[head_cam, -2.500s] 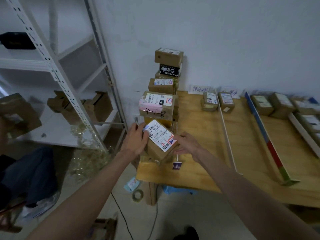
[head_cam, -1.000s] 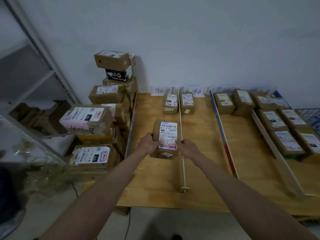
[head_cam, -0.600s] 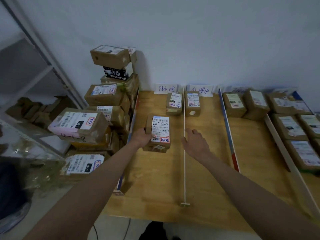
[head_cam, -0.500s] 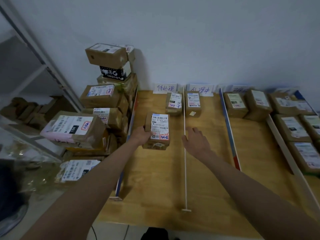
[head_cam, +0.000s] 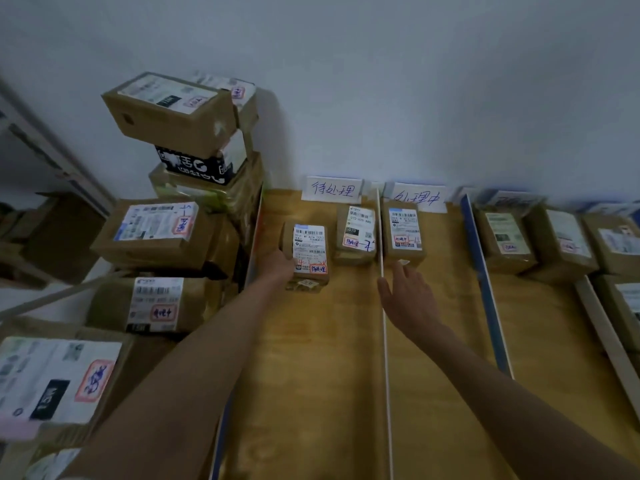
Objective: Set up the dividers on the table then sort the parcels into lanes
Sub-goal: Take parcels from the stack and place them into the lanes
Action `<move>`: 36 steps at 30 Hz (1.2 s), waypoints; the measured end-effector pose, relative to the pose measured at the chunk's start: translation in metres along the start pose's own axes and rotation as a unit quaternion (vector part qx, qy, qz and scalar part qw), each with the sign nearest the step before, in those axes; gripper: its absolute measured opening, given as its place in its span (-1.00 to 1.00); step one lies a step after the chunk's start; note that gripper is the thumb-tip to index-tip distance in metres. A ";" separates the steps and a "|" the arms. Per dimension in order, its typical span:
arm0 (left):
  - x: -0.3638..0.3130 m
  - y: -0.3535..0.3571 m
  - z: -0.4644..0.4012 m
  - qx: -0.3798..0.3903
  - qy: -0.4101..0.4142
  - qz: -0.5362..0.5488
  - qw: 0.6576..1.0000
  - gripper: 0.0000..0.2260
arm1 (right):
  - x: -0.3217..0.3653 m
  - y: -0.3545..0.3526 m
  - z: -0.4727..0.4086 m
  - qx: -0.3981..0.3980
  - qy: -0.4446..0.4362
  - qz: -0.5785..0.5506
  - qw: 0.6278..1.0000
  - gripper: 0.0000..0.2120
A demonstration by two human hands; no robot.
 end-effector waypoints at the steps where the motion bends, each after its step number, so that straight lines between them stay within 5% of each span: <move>1: -0.002 0.001 -0.013 -0.002 0.000 -0.001 1.000 -0.63 | -0.002 0.003 -0.007 -0.002 0.000 0.001 1.000 -0.64; 12: -0.018 0.041 -0.110 0.049 -0.004 0.025 0.998 -0.52 | -0.020 0.040 -0.047 0.008 0.012 0.017 1.000 -0.60; 18: -0.028 0.031 -0.112 -0.026 0.024 -0.049 0.998 -0.49 | -0.029 0.046 -0.049 0.012 0.020 0.023 0.999 -0.59; 27: -0.059 0.007 -0.020 -0.106 0.176 -0.240 0.949 -0.51 | -0.014 0.008 -0.032 -0.019 0.006 0.040 0.999 -0.73; 36: -0.040 0.009 0.119 -0.130 0.219 -0.296 0.921 -0.51 | 0.021 -0.040 0.037 -0.058 -0.050 0.047 0.996 -0.60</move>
Point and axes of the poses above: each hand's wrist, its own z-axis away from the middle knuckle, its own y-axis out of the palm, x = y × z, the point moved 10 cm from there along -z, towards the middle knuckle, and after that the axes turned 4 degrees about z, right-handed, at the moved point
